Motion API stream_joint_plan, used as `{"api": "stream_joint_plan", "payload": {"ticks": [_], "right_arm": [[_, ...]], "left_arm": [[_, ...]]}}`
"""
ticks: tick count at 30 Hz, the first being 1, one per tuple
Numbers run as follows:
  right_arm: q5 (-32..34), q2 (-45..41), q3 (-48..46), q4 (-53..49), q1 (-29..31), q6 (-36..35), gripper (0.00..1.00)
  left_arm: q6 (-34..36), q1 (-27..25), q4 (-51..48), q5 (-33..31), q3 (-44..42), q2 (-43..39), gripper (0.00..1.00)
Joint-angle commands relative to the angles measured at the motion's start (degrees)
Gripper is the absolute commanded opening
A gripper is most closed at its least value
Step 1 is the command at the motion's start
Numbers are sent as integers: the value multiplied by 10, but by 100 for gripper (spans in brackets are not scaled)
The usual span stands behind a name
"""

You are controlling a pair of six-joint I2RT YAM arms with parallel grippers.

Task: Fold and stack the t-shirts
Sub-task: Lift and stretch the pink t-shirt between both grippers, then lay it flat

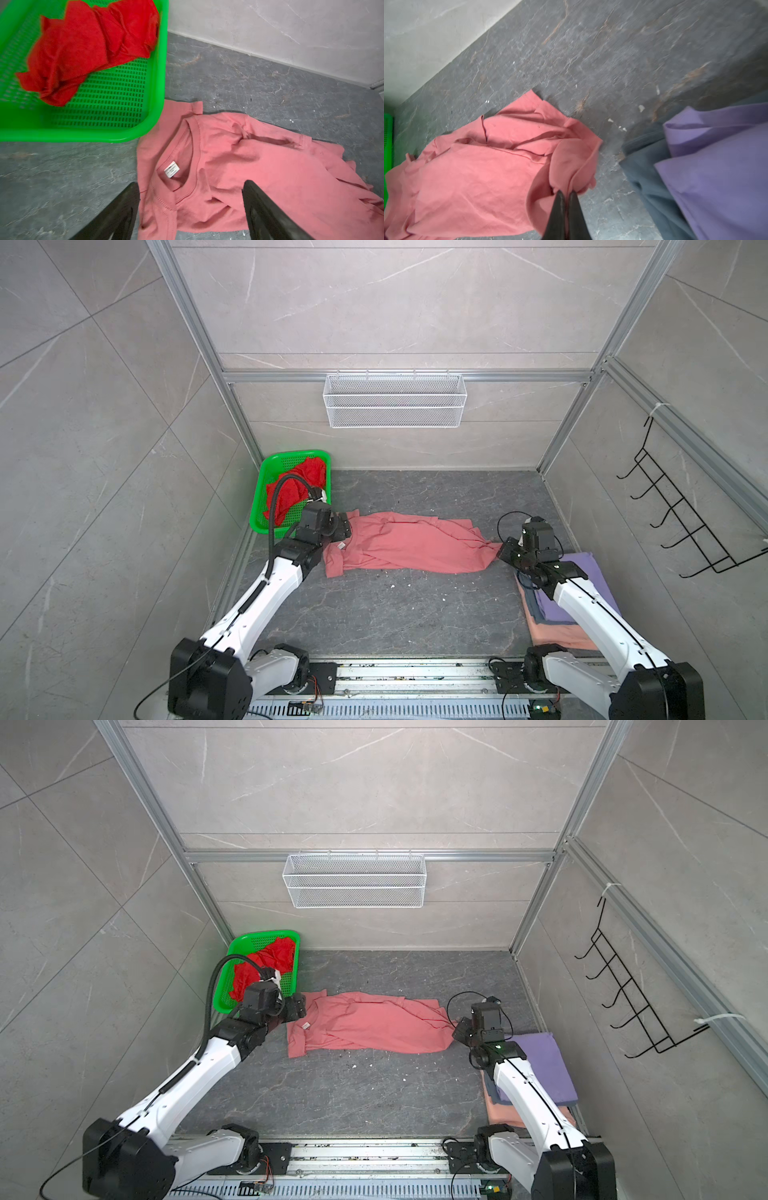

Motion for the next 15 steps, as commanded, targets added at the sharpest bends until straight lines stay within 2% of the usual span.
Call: {"api": "stream_joint_plan", "payload": {"ticks": [1, 9, 13, 15], "right_arm": [[-29, 7, -7, 27, 0, 16, 0], [-32, 0, -10, 30, 0, 21, 0], [-31, -4, -16, 29, 0, 26, 0], [-30, -5, -19, 29, 0, 29, 0]], "left_arm": [[-10, -10, -21, 42, 56, 92, 80], [8, -15, -25, 47, 194, 316, 74], [7, -15, -35, 52, 257, 397, 70], [5, -15, -34, 35, 273, 423, 69]]}}
